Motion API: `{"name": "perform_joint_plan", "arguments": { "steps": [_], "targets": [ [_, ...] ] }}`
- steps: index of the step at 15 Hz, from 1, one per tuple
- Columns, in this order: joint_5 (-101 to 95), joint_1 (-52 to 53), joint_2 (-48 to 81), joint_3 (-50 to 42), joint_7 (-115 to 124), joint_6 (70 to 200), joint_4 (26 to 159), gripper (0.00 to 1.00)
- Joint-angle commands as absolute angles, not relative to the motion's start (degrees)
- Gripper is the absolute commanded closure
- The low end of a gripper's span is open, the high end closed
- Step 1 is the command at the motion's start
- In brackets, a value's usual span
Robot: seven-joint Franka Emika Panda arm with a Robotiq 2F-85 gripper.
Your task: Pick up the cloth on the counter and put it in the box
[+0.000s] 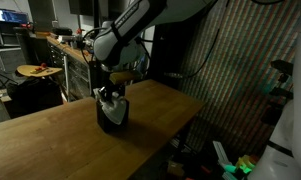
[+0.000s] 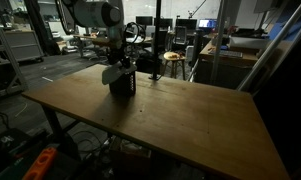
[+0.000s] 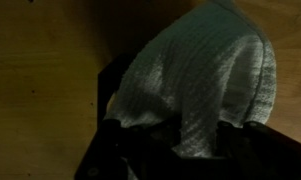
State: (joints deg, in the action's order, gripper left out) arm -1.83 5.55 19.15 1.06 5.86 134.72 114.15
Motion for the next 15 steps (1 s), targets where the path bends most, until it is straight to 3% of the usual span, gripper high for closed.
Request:
{"name": "perform_joint_plan", "arguments": {
  "steps": [1,15],
  "targets": [
    [-0.4,4.4,20.1,1.6,5.3,132.6,112.9,0.98],
    [12.7,0.4,24.8,3.8,0.0,132.5,112.5,0.98]
  ]
}}
